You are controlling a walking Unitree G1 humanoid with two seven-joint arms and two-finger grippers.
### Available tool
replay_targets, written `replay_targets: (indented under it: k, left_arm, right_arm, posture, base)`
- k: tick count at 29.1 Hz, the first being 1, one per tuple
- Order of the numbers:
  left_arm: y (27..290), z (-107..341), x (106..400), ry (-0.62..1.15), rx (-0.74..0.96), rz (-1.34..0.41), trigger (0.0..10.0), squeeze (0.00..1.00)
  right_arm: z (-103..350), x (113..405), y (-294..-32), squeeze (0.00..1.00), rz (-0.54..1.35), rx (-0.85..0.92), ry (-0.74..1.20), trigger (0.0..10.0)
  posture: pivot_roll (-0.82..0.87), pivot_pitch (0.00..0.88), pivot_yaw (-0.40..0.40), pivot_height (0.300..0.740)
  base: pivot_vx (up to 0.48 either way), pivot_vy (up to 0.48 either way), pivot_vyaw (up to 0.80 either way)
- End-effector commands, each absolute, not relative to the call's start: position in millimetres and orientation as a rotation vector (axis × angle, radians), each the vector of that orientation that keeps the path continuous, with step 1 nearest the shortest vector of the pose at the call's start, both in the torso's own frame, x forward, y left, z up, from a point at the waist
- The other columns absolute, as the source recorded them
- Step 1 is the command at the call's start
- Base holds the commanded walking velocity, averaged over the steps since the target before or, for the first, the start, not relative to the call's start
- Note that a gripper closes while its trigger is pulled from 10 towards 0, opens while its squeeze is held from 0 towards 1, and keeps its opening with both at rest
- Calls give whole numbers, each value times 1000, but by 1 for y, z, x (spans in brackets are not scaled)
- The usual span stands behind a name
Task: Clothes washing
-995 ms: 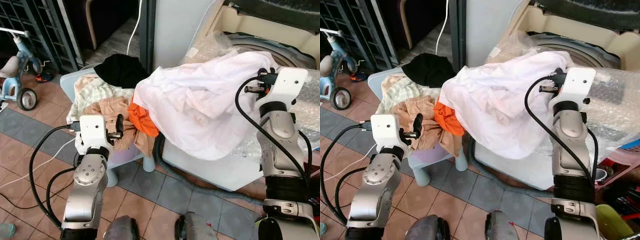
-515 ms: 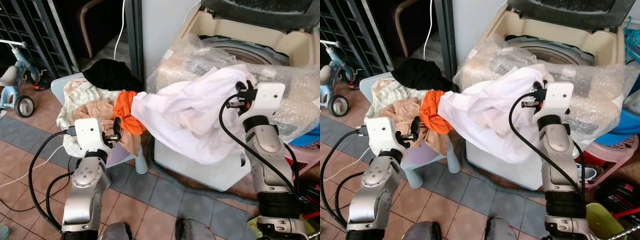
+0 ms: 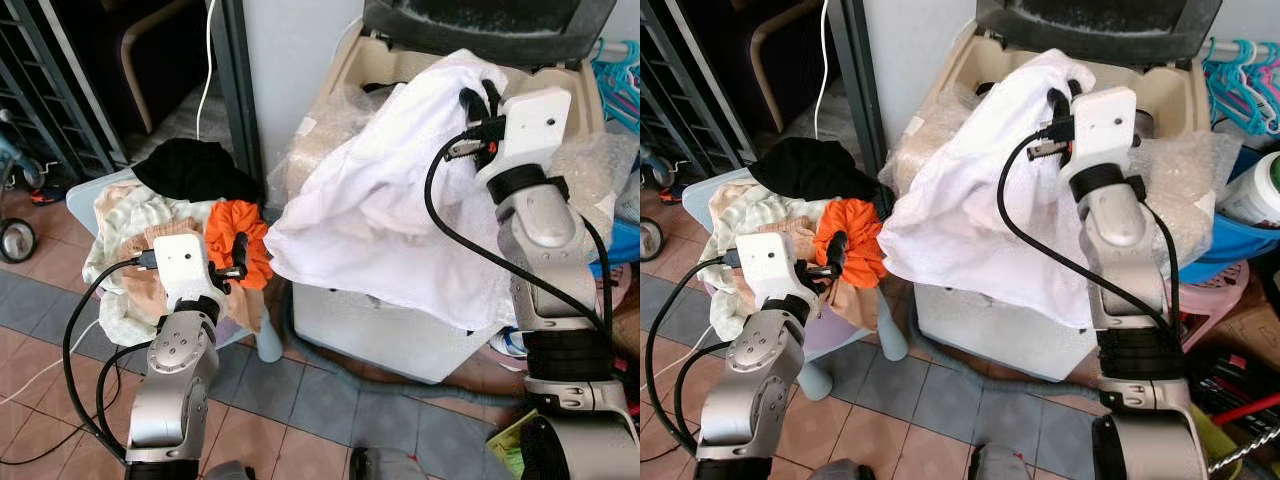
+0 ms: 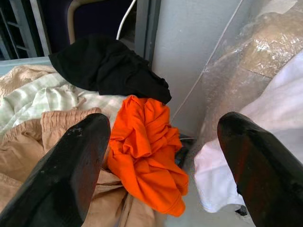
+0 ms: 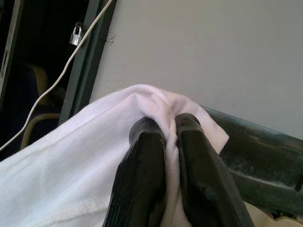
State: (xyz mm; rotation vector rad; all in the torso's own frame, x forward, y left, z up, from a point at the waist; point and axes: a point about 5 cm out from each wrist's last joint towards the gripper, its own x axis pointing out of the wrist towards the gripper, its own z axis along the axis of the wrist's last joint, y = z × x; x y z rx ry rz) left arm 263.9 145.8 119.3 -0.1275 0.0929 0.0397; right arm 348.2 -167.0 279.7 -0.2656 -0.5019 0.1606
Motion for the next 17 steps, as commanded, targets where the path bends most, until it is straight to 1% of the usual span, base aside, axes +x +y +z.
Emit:
replay_targets:
  k: [1,2,3,4,5,6,8,10,11,13,14,15,16,17]
  left_arm:
    - [146,119,265,99,-131,38,10000,0]
    - [146,119,265,99,-131,38,10000,0]
    - [145,119,265,103,-129,36,10000,0]
    - [144,119,265,102,-130,28,10000,0]
    - [144,119,265,102,-130,28,10000,0]
    - [143,119,265,99,-136,20,10000,0]
    - [142,120,265,90,-100,19,10000,0]
    - [141,120,265,91,-100,17,10000,0]
    - [140,120,265,93,-102,18,10000,0]
    - [141,119,264,97,-109,28,10000,0]
    - [141,119,264,97,-109,28,10000,0]
    - [143,117,262,106,-111,40,10000,0]
    - [143,117,262,109,-112,43,10000,0]
    - [143,116,261,112,-112,44,10000,0]
  right_arm:
    - [301,350,-168,0,163,-275,-576,10000]
    - [301,350,-168,0,163,-275,-576,10000]
    - [318,355,-168,0,157,-286,-623,10000]
    - [345,359,-170,0,111,-308,-703,10000]
    - [345,359,-170,0,111,-308,-703,10000]
    - [357,360,-172,0,82,-316,-738,10000]
    - [379,361,-178,0,20,-296,-798,10000]
    - [406,360,-194,0,-111,-259,-864,10000]
    - [412,360,-200,0,-150,-247,-877,10000]
    - [414,361,-211,0,-217,-256,-872,10000]
    - [414,361,-211,0,-217,-256,-872,10000]
    - [400,370,-223,0,-252,-220,-796,10000]
    - [393,373,-226,0,-260,-201,-767,10000]
    - [378,377,-231,0,-294,-229,-704,10000]
  posture:
    - [-28,74,-13,740]
    - [-28,74,-13,740]
    - [-30,76,-9,740]
    - [-30,77,-8,740]
    - [-30,77,-8,740]
    - [-30,76,-8,740]
    - [-28,76,-8,740]
    - [-17,75,-14,740]
    - [-17,75,-14,740]
    - [-12,77,-19,740]
    - [-12,77,-19,740]
    - [-6,82,-26,740]
    - [-6,82,-26,740]
    - [-5,87,-28,740]
  base:
    - [428,0,0]
    - [428,0,0]
    - [405,259,0]
    - [401,262,0]
    - [401,262,0]
    - [401,262,0]
    - [0,0,0]
    - [0,0,0]
    - [0,0,0]
    - [0,0,0]
    - [0,0,0]
    - [0,0,0]
    - [0,0,0]
    - [0,0,0]
